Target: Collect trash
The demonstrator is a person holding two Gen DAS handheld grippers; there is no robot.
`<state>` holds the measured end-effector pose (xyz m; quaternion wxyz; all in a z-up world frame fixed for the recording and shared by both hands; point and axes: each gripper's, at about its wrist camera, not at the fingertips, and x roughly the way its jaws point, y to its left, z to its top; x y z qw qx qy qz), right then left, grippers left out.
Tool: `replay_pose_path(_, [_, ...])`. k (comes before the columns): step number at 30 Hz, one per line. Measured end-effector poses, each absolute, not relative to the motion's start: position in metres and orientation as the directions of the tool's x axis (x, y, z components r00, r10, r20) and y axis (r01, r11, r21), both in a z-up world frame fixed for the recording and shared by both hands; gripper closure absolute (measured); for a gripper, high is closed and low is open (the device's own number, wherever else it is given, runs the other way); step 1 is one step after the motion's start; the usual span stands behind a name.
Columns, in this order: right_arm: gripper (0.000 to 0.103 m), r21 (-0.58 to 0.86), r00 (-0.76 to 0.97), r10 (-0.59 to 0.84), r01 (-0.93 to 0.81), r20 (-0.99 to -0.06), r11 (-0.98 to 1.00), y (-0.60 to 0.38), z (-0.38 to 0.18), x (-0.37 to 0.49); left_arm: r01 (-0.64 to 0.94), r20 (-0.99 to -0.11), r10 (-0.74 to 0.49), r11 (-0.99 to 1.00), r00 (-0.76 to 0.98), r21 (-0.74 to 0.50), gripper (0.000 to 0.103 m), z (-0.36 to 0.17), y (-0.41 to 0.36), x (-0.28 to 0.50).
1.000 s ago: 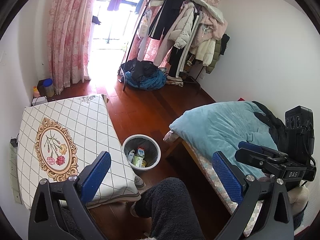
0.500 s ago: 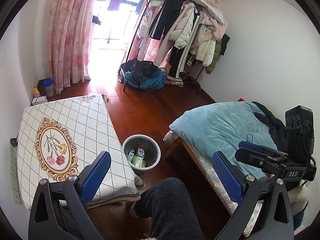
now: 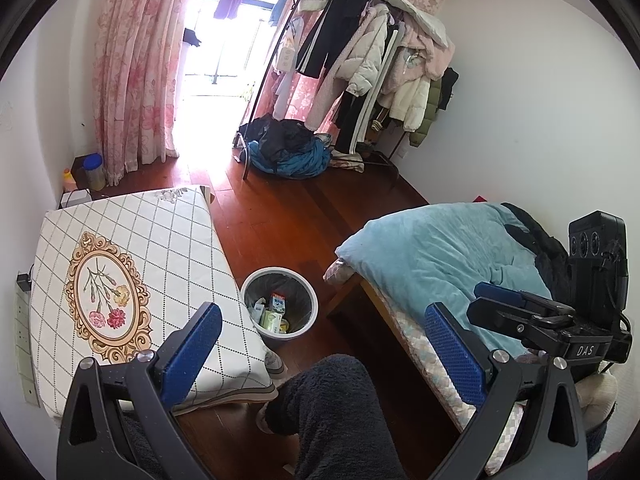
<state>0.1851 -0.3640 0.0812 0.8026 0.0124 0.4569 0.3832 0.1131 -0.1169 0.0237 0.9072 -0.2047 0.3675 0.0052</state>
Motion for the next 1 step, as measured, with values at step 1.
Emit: replay_pose_path(1, [0.000, 0.369, 0.286, 0.628, -0.608, -0.724, 0.703, -0.3678, 0.0811, 0.1883, -0.160, -0.669, -0.142, 0.916, 0.730, -0.369, 0.000, 0.0224, -0.1172, 0.1133])
